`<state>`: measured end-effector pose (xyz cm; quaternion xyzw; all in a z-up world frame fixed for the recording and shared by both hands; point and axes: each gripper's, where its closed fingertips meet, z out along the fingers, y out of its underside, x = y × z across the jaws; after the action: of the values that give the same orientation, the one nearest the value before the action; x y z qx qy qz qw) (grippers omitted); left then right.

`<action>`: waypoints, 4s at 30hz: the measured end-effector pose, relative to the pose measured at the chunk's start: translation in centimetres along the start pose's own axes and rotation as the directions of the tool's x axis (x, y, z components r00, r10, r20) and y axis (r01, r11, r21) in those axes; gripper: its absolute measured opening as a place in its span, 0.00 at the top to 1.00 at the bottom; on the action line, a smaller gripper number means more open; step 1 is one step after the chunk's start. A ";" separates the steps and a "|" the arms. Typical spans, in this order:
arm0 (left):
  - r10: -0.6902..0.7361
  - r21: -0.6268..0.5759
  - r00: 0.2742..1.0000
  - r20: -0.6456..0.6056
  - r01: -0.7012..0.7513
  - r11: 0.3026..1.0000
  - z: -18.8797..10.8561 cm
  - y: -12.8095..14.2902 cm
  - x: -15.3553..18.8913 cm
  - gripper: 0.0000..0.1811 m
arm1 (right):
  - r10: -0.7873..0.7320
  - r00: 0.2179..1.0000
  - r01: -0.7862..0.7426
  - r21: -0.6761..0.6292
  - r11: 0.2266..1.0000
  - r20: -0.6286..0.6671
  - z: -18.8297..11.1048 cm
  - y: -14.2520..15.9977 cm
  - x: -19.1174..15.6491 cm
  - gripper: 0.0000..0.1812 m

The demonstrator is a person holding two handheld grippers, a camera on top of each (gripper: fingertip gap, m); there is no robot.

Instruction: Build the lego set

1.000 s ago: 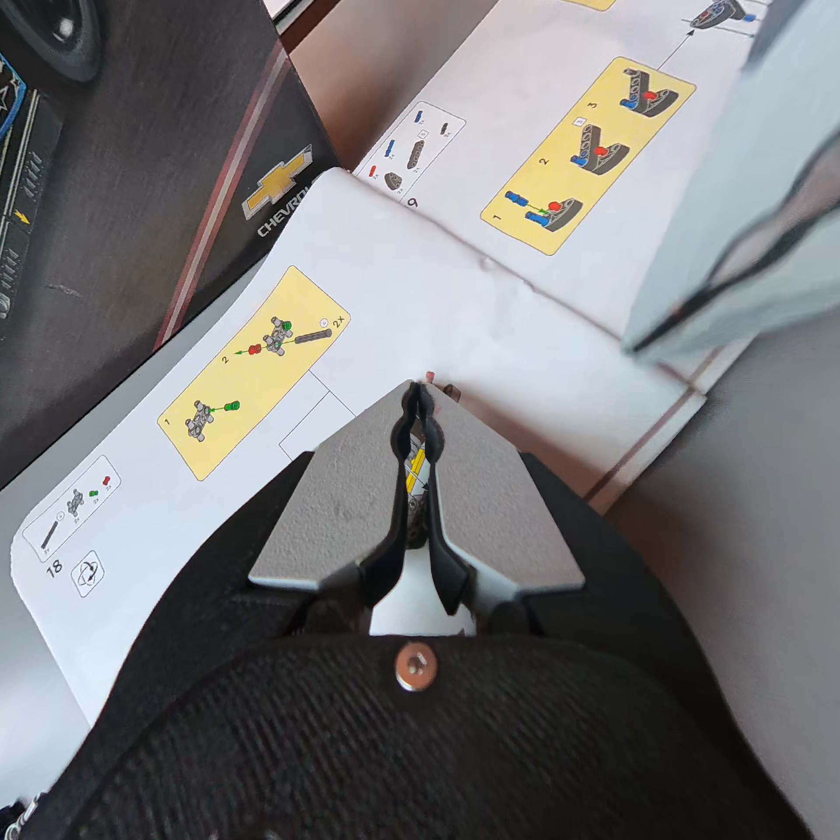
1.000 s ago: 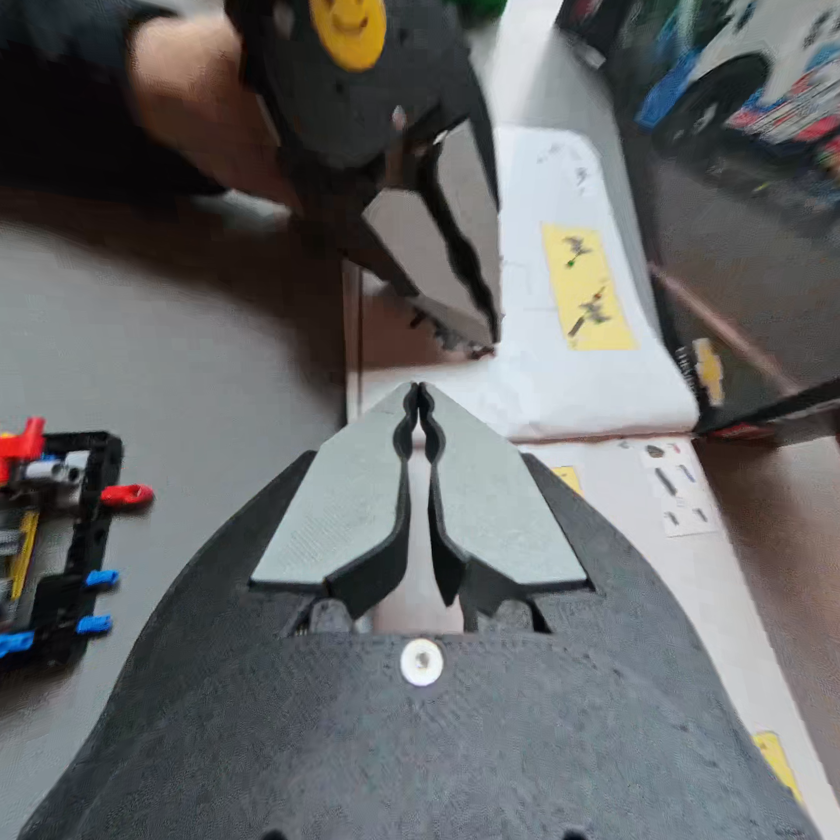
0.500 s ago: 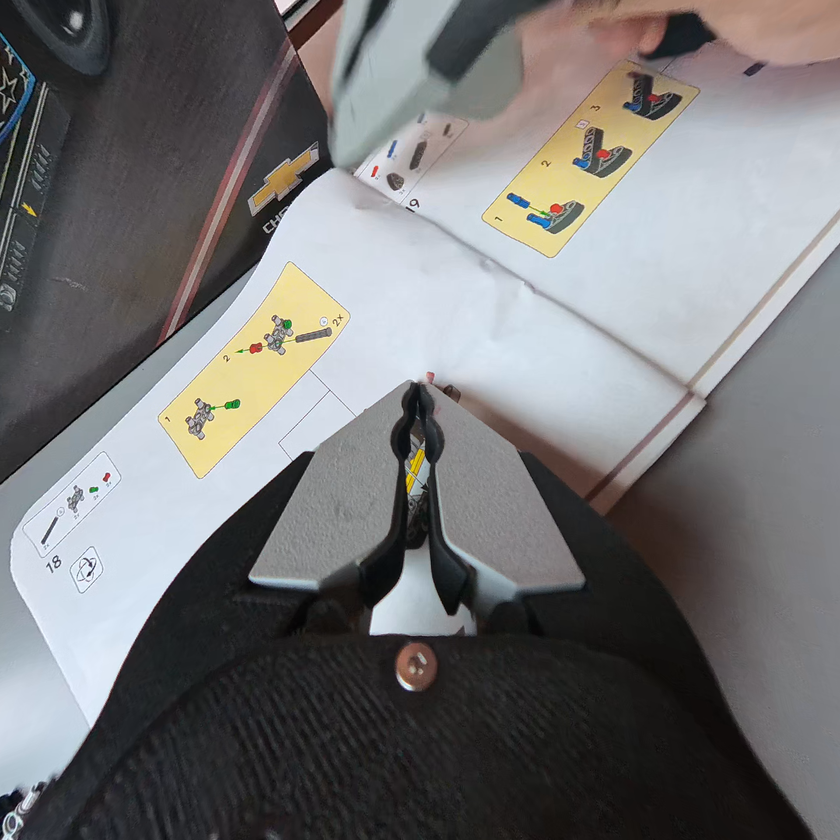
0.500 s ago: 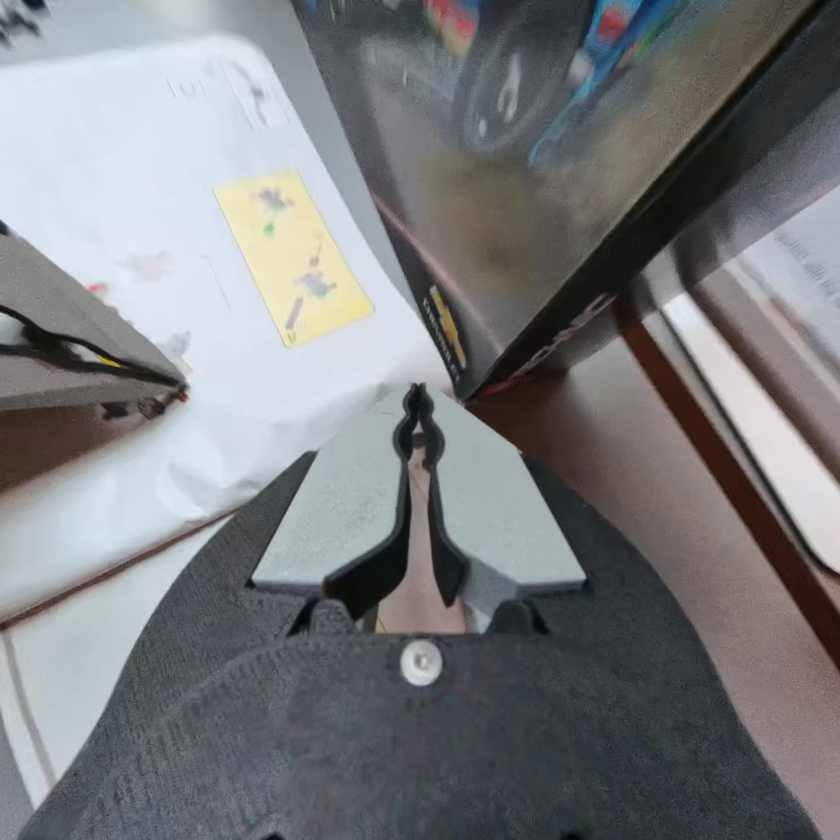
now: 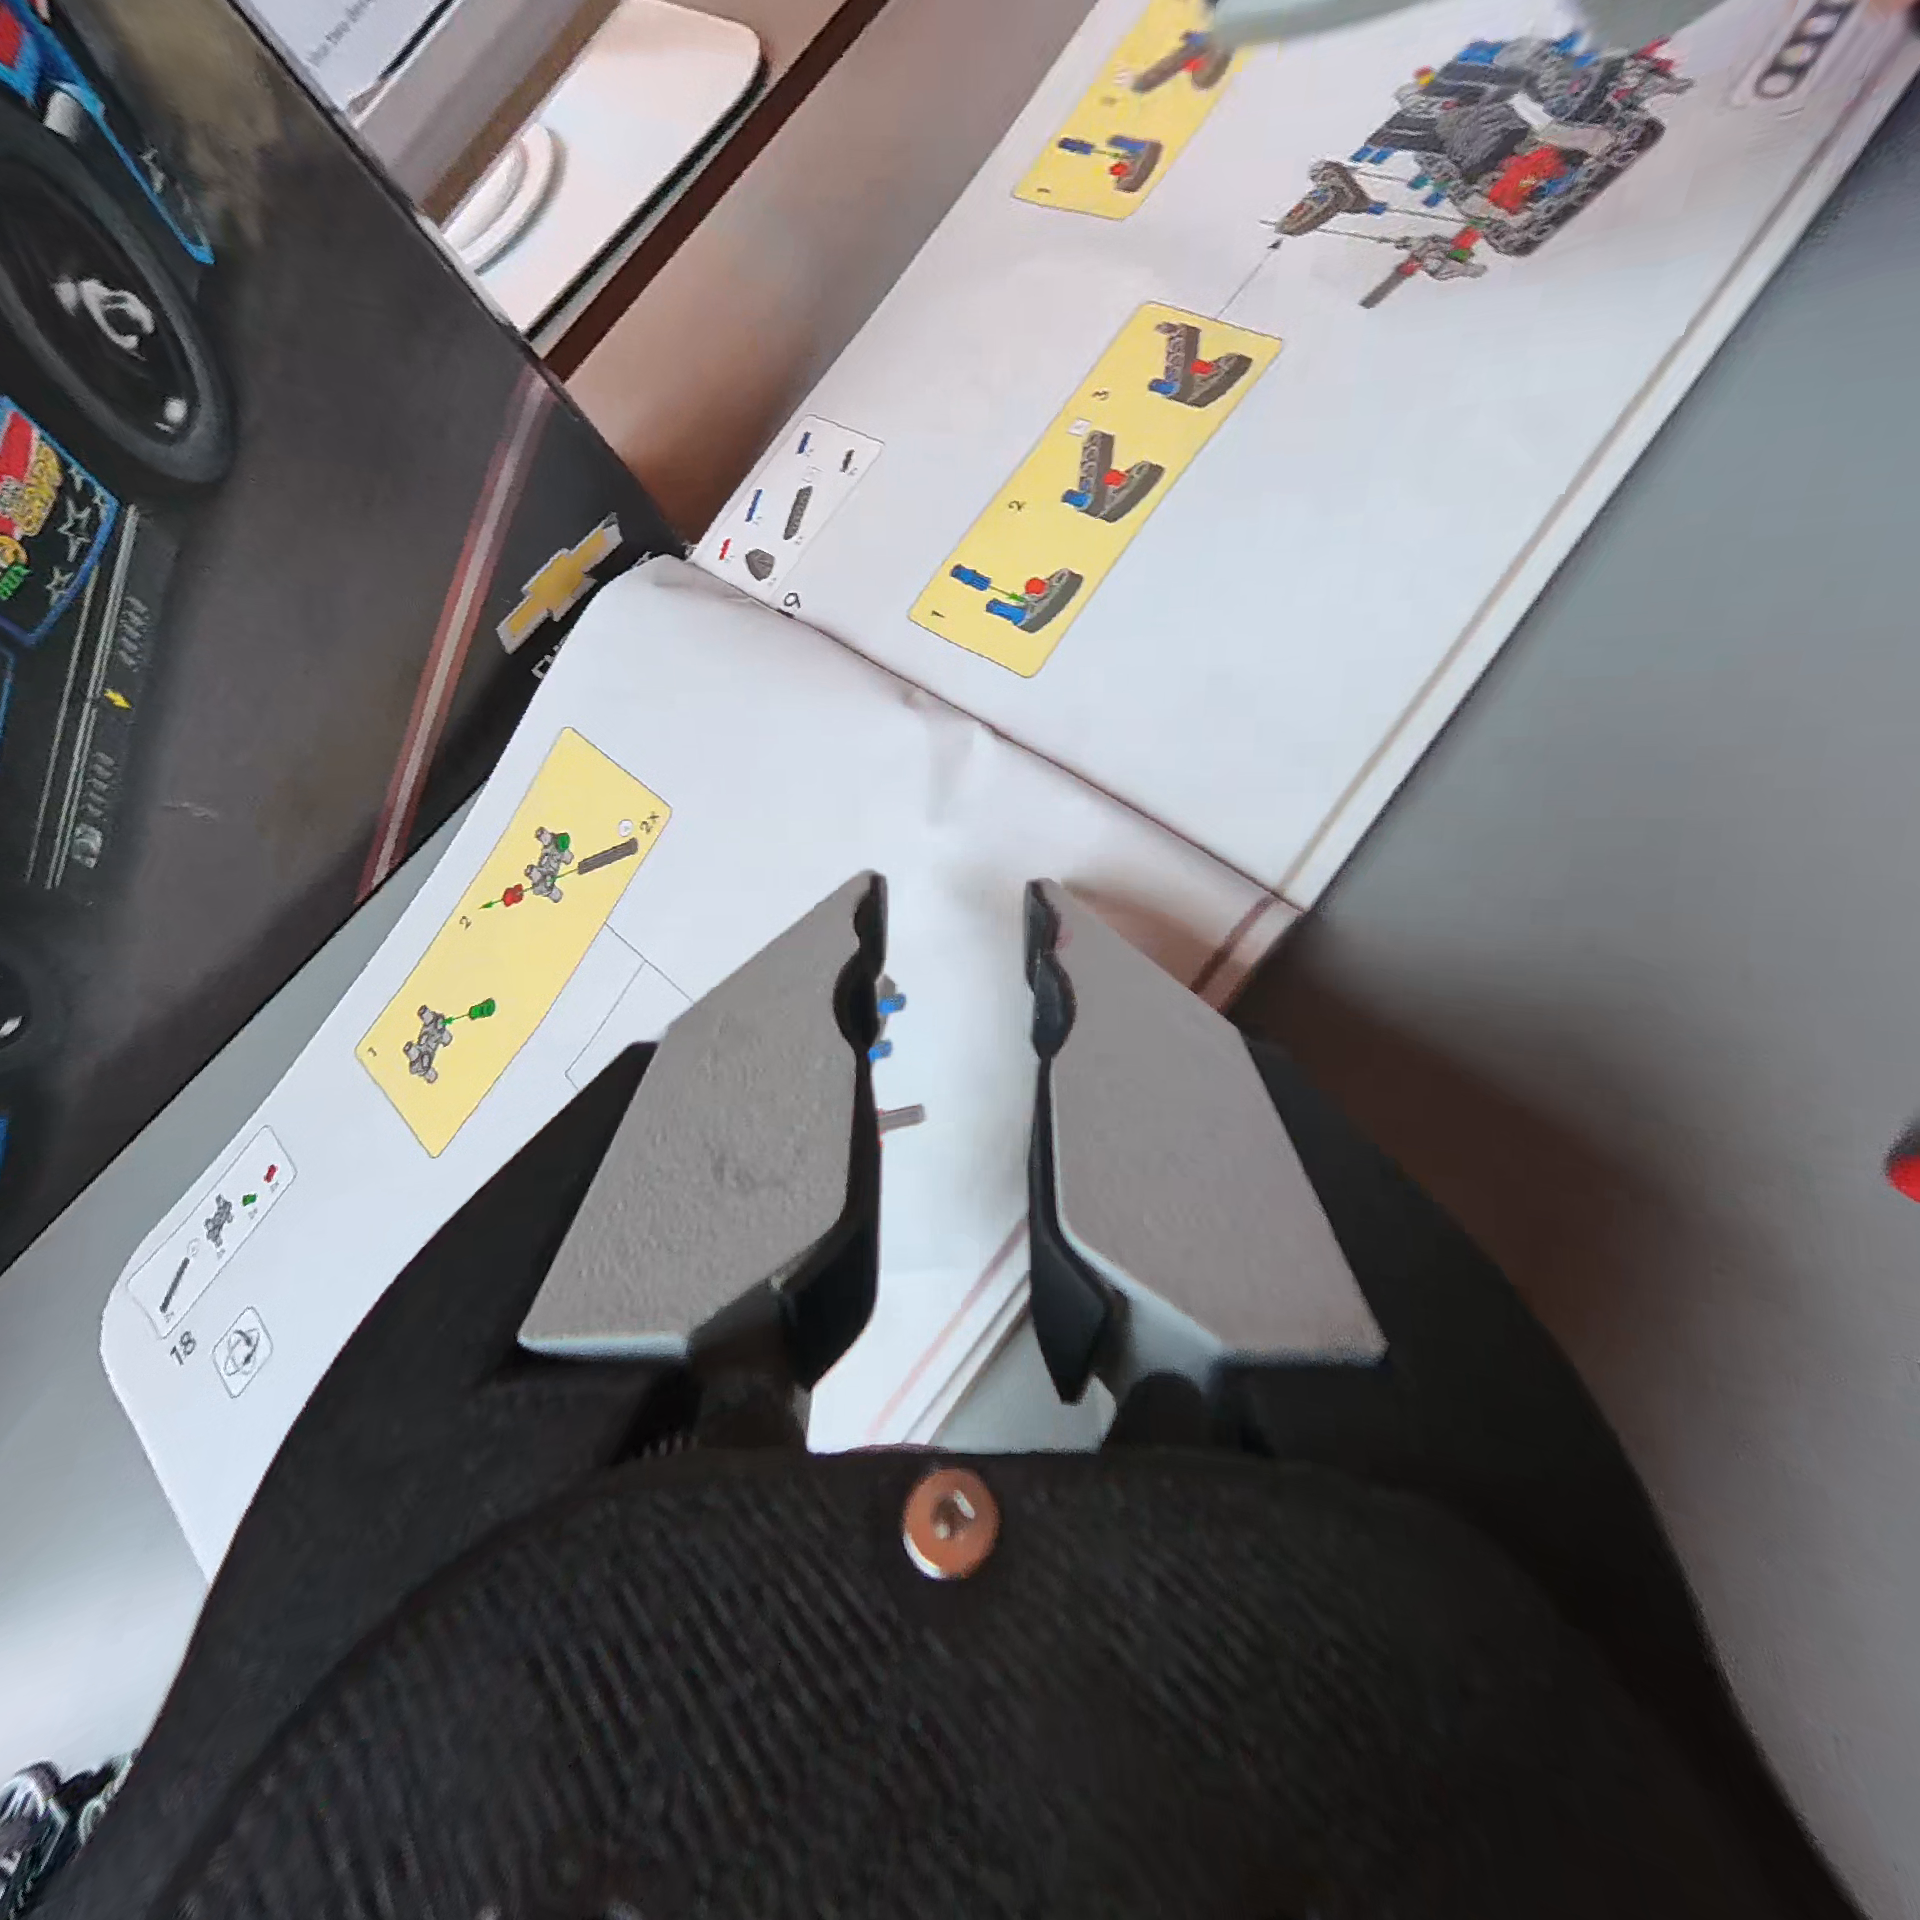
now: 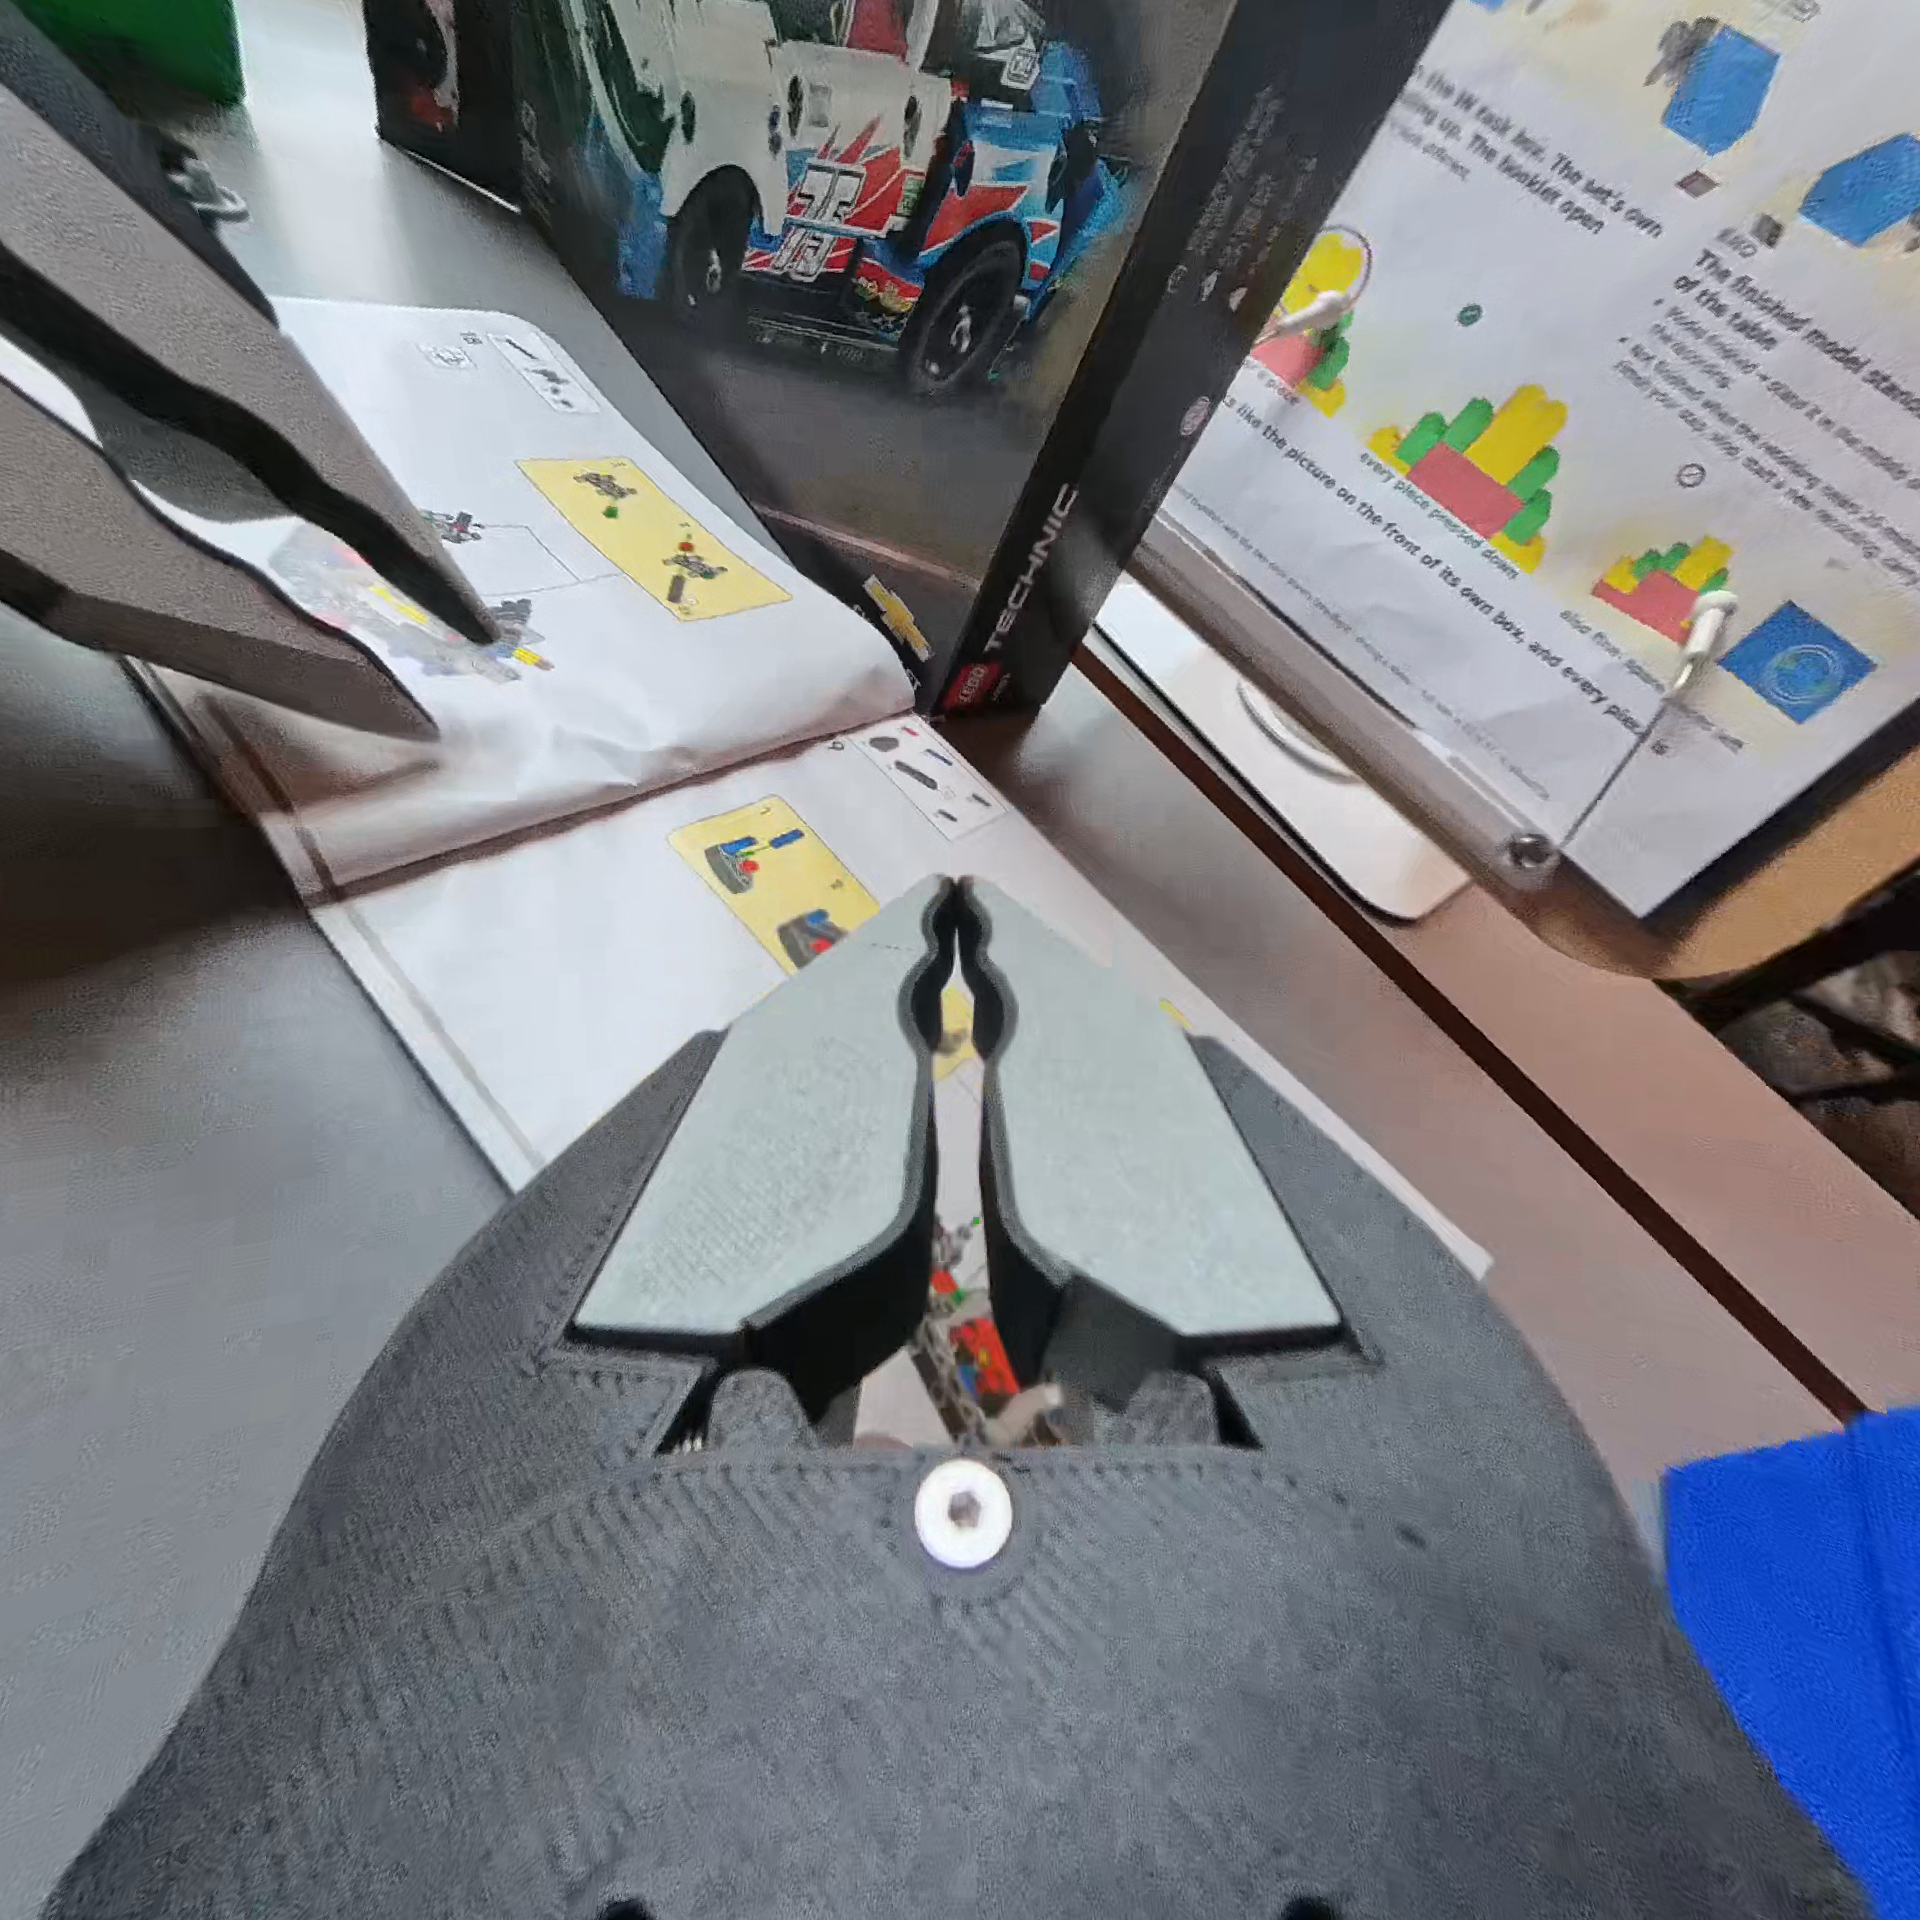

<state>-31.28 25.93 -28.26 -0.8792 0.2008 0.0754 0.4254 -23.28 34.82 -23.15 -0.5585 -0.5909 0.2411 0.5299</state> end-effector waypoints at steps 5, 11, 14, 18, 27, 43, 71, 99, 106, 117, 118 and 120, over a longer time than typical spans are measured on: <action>-0.016 0.015 0.999 -0.028 0.016 1.000 0.3 -0.2 0.8 0.83 | 0.183 0.971 -0.185 0.002 0.983 0.152 -3.4 1.7 -2.3 1.00; -0.010 0.038 0.999 -0.035 0.012 0.999 0.6 -0.4 1.1 0.84 | 0.222 0.960 -0.219 -0.038 0.975 0.169 -2.4 2.2 -1.3 1.00; -0.031 0.044 0.998 -0.048 0.033 0.998 0.7 -0.4 1.0 0.84 | 0.274 0.952 -0.271 -0.040 0.962 0.133 -1.8 2.3 -1.0 1.00; -0.065 0.049 0.995 -0.069 0.069 0.996 0.8 -0.3 1.0 0.85 | 0.233 0.963 -0.227 -0.054 0.972 0.139 -2.1 1.9 -1.9 1.00; -0.042 0.048 0.997 -0.061 0.045 0.998 0.7 -0.3 1.0 0.85 | 0.255 0.965 -0.247 -0.131 0.960 0.053 -1.4 3.2 -1.0 0.74; -0.056 0.164 0.997 -0.048 0.063 0.984 -1.2 -2.1 0.5 0.82 | 0.036 0.964 -0.045 0.029 0.999 0.262 -2.6 0.6 -5.9 0.40; -0.139 0.179 0.975 -0.171 0.170 0.969 -2.7 -1.4 1.7 0.83 | 0.704 0.578 -0.692 -0.211 0.691 0.412 -2.7 2.2 -3.2 0.81; -0.069 0.247 0.924 -0.377 0.172 0.954 -7.1 -1.2 7.5 0.70 | 0.229 0.920 -0.258 0.051 0.965 0.318 -2.4 0.7 -2.8 0.66; -0.091 0.315 0.909 -0.407 0.233 0.920 -8.2 -2.6 6.9 0.96 | 0.205 0.932 -0.237 0.073 0.969 0.300 -2.6 0.5 -2.8 0.84; -0.037 0.297 0.942 -0.332 0.141 0.944 -7.8 -2.1 6.8 0.86 | 0.187 0.908 -0.194 -0.022 0.981 0.375 -2.3 1.5 -4.6 0.86; -0.038 0.303 0.944 -0.327 0.142 0.942 -7.9 -2.2 6.7 0.84 | 0.190 0.907 -0.197 -0.019 0.980 0.377 -2.3 1.5 -4.6 0.82; -0.046 0.305 0.947 -0.319 0.148 0.941 -7.9 -2.2 6.4 0.79 | 0.199 0.907 -0.208 -0.016 0.978 0.371 -2.2 1.4 -4.4 0.74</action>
<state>-24.82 19.13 -23.66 -0.8070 0.2301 -0.1178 0.5310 -21.54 30.47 -25.22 -0.5552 -0.6157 0.4030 0.3875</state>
